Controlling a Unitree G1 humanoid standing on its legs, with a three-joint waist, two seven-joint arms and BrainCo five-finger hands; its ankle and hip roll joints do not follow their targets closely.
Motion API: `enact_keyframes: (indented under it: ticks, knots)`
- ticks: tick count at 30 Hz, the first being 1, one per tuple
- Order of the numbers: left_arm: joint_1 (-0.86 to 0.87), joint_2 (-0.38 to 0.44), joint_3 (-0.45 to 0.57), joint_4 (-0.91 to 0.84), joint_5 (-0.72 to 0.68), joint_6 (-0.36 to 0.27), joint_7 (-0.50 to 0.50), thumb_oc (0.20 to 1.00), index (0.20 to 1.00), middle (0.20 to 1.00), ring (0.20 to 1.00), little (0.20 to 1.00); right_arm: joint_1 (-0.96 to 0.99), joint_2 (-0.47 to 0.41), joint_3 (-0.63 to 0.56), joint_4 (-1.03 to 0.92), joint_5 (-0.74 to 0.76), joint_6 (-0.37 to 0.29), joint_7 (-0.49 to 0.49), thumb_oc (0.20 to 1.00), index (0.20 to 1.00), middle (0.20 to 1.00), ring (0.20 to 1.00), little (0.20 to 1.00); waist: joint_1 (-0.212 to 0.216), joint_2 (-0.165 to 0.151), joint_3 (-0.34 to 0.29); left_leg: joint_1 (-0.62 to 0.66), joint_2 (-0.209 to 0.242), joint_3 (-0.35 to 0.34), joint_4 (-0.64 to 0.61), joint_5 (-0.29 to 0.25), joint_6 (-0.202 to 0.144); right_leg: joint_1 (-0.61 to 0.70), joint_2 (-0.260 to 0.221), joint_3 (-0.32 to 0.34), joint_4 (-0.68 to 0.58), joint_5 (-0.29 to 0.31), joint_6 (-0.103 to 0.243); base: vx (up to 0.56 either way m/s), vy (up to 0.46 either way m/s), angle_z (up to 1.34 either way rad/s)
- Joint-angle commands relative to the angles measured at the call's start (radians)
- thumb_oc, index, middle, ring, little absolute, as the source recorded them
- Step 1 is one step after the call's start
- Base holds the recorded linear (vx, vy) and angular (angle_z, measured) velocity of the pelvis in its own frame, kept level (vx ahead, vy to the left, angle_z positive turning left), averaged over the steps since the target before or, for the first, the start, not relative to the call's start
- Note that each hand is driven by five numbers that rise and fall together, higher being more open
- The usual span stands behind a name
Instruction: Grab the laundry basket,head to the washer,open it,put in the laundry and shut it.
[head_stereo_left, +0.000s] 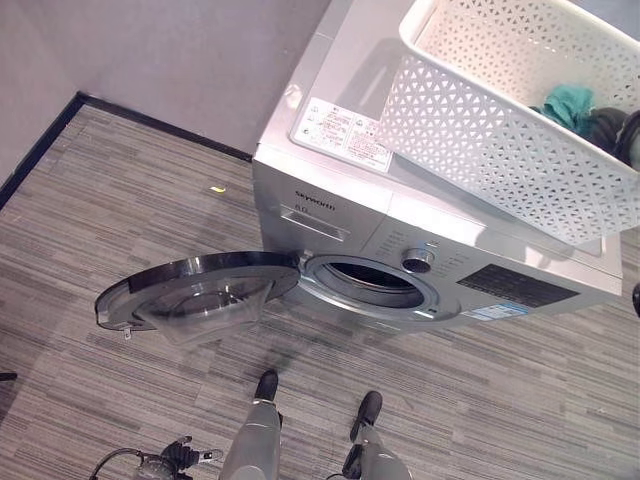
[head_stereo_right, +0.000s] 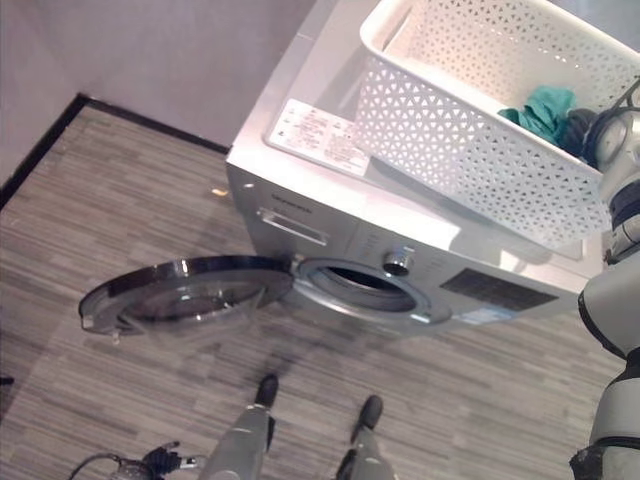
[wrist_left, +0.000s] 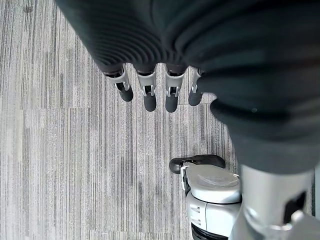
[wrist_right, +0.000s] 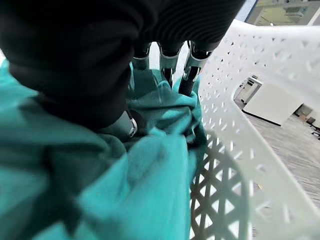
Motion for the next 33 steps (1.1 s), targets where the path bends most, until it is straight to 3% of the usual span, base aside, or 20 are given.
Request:
enact_keyframes:
  ticks: [1,14,15,19,28,33]
  knots:
    - [0.002,-0.022,-0.036,0.042,0.020,0.020,-0.002,1.000,1.000,1.000,1.000,1.000,-0.054,-0.016,0.069,0.023,-0.020,0.028,-0.036,0.200,0.200,0.200,0.200,0.200,0.020,0.048,0.040,0.190,0.039,-0.029,-0.398,0.190,-0.023,0.141,-0.040,0.018,-0.001,-0.024,0.192,0.00,0.000,0.00]
    - [0.011,-0.024,0.026,0.066,-0.026,0.029,0.014,1.000,1.000,1.000,1.000,1.000,-0.059,0.025,-0.045,0.032,0.005,0.062,-0.120,0.200,0.200,0.200,0.200,0.200,0.000,0.050,-0.004,0.234,0.044,-0.019,-0.397,0.176,-0.025,0.183,-0.038,0.024,-0.001,-0.034,0.188,0.01,-0.007,-0.06]
    - [0.014,-0.030,0.035,0.067,-0.031,0.028,0.021,1.000,1.000,1.000,1.000,1.000,-0.066,0.012,-0.104,0.034,0.017,0.068,-0.192,0.200,0.200,0.200,0.200,0.200,-0.005,0.056,-0.015,0.252,0.047,-0.021,-0.397,0.168,-0.028,0.205,-0.037,0.019,-0.001,-0.041,0.188,0.05,-0.002,0.02]
    - [0.010,-0.039,0.042,0.064,-0.026,0.024,0.042,1.000,1.000,1.000,1.000,1.000,-0.031,-0.027,-0.204,0.003,0.054,0.070,-0.279,0.200,0.200,0.200,0.200,0.200,-0.014,0.063,-0.038,0.270,0.045,-0.028,-0.398,0.165,-0.029,0.232,-0.038,0.009,-0.001,-0.049,0.190,0.05,-0.005,0.01]
    - [0.026,-0.051,0.025,0.048,-0.018,0.010,0.063,1.000,1.000,1.000,1.000,1.000,0.025,-0.067,-0.429,0.058,0.311,0.051,-0.378,0.200,0.200,0.200,0.200,0.200,-0.017,0.068,-0.112,0.336,0.046,-0.049,-0.398,0.148,-0.037,0.332,-0.029,-0.040,-0.001,-0.074,0.192,0.05,-0.009,0.09]
    - [0.024,-0.063,-0.011,0.020,-0.016,-0.005,0.079,1.000,1.000,1.000,1.000,1.000,-0.003,-0.052,-0.534,0.057,0.586,-0.001,-0.416,0.200,0.200,0.200,0.200,0.200,-0.022,0.065,-0.161,0.370,0.056,-0.046,-0.398,0.140,-0.044,0.372,-0.019,-0.058,-0.001,-0.084,0.192,0.01,0.001,0.15]
